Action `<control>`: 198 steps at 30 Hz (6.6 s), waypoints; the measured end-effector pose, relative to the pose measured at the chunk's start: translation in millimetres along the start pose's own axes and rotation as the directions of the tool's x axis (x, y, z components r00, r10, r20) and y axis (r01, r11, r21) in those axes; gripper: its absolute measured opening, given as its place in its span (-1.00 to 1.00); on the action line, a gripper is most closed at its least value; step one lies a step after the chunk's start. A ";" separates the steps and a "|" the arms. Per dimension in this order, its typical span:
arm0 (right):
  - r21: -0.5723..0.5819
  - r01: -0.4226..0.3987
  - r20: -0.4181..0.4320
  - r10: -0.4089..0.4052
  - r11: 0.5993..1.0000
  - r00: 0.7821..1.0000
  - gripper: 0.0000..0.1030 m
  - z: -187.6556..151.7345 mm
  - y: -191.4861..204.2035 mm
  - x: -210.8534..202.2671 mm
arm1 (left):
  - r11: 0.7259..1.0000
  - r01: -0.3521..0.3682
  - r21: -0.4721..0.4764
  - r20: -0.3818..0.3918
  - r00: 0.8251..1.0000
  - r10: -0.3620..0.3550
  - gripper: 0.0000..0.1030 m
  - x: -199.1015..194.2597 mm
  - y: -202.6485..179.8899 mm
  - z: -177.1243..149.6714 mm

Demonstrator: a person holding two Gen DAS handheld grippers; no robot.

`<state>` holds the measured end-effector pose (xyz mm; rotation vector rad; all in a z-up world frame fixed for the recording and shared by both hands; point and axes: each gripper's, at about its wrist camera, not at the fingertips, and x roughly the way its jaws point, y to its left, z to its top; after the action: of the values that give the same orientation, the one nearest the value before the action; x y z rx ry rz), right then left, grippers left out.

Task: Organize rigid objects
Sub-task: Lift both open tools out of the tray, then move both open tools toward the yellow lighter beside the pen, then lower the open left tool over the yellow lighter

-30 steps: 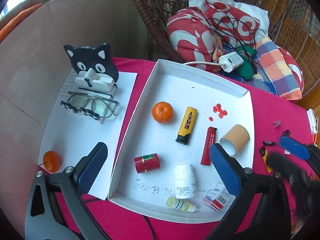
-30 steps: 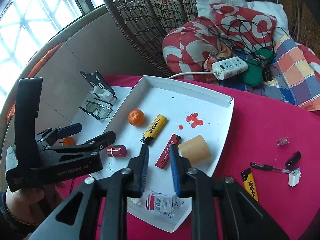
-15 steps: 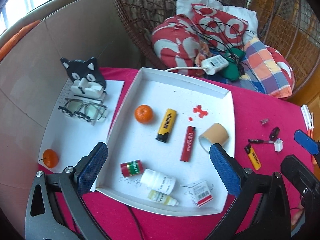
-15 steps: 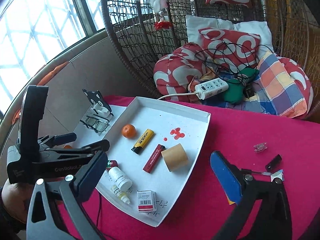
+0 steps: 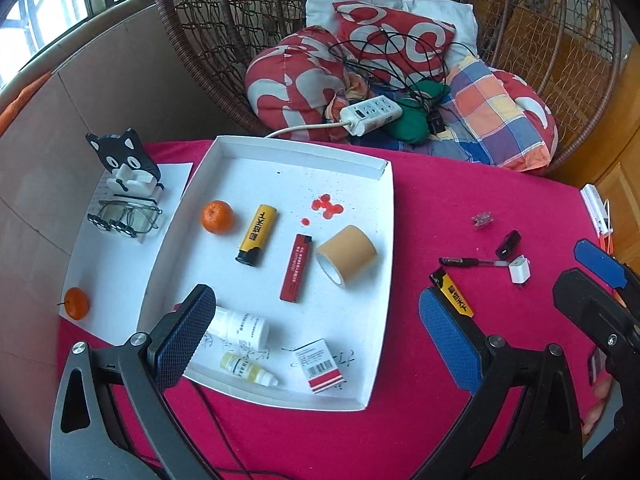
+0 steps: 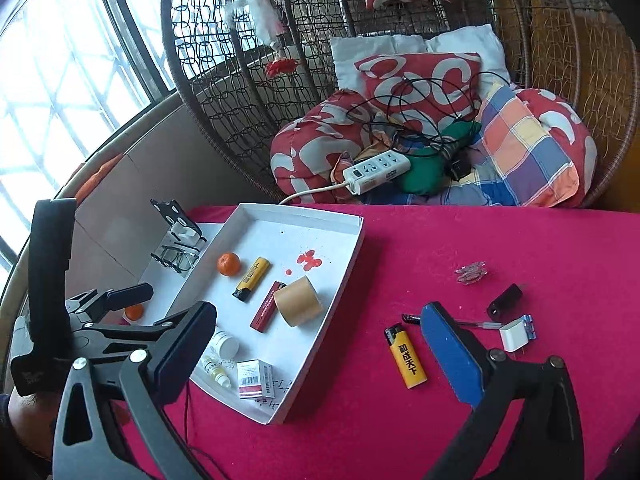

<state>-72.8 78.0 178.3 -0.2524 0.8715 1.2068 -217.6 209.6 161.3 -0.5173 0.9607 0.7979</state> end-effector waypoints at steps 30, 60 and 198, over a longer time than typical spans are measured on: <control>0.032 -0.006 0.033 0.005 0.999 0.999 1.00 -16.3 -137.1 -67.0 | 0.993 0.000 -0.119 -0.121 0.993 -0.014 0.99 37.1 -101.1 -47.7; 0.178 0.130 -0.109 -0.112 0.975 0.988 1.00 -63.6 -214.5 -76.6 | 0.997 -0.074 -0.036 -0.290 0.955 0.060 0.99 150.9 -162.2 -27.7; -0.252 0.196 -0.106 -0.228 0.948 0.968 1.00 -123.1 -206.1 57.0 | 0.998 0.042 -0.041 -0.289 0.956 -0.053 0.99 60.1 -144.7 -63.4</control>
<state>59.8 -32.5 2.1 -0.6144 0.7905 1.1006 -116.3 98.3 84.5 -0.6987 1.2017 0.7075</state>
